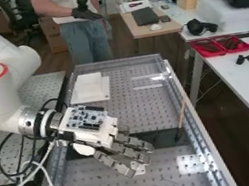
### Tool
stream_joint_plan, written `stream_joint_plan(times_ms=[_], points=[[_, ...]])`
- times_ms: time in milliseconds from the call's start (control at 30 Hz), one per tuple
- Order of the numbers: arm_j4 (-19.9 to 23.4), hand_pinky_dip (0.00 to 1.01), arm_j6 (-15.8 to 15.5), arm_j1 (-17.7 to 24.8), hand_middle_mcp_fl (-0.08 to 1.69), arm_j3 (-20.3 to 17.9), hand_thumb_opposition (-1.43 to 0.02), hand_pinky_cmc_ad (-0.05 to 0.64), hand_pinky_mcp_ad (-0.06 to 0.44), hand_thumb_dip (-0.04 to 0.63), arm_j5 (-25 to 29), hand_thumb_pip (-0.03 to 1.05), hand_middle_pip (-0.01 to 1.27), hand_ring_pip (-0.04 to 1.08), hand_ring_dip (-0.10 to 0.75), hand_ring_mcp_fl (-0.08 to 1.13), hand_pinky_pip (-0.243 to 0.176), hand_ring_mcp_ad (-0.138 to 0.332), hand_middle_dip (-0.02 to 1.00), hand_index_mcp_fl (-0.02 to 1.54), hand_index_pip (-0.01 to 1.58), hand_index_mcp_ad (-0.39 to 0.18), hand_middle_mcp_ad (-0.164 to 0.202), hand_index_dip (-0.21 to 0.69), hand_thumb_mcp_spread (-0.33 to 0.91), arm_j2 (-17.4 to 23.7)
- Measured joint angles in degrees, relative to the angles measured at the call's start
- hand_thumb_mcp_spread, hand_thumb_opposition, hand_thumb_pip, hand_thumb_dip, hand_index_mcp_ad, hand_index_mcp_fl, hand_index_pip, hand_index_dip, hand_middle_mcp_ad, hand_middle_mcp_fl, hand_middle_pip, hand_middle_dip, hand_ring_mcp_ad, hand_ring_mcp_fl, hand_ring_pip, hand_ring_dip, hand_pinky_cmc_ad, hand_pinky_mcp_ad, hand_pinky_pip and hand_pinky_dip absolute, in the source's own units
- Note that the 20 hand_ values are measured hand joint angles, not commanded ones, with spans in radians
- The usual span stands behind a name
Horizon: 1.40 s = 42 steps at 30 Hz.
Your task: Grab the bearing and place it in the white container
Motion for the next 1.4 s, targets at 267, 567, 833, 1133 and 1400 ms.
stream_joint_plan(times_ms=[267, 567, 833, 1133, 1400], points=[[0.9, 0.18, -1.6, 0.1, -0.01, -0.2, -0.84, 0.408, 0.309, 0.236, -0.1, 0.56, 0.13, 0.09, 0.026, 0.00, -0.091, 0.159, 0.14, 0.11, 1.46, -0.059, 0.096, 0.202, 0.40, -0.4], [0.9, 0.18, -4.3, 0.1, -0.01, -0.2, -0.83, 0.408, 0.307, 0.236, -0.3, 0.56, 0.13, 0.09, 0.026, 0.00, -0.091, 0.159, 0.14, 0.12, 1.46, -0.059, 0.096, 0.201, 0.40, -0.5], [0.8, 0.18, 0.2, -0.6, -0.01, 0.1, -0.83, 0.405, 0.307, 0.236, -0.7, 0.56, 0.13, 0.09, 0.026, 0.00, -0.091, 0.159, 0.14, 0.13, 1.46, -0.063, 0.098, 0.201, 0.40, -0.7], [1.8, 0.18, 7.7, -1.9, -0.01, 0.0, -0.83, 0.405, 0.304, 0.236, -0.7, 0.56, 0.13, 0.09, 0.026, 0.00, -0.091, 0.162, 0.14, 0.13, 1.46, -0.059, 0.094, 0.201, 0.40, -1.6], [1.6, 0.18, 9.2, -2.1, -0.01, 0.0, -0.83, 0.405, 0.304, 0.236, -1.4, 0.56, 0.13, 0.09, 0.026, 0.00, -0.091, 0.164, 0.14, 0.14, 1.47, -0.063, 0.091, 0.201, 0.40, -1.4]])
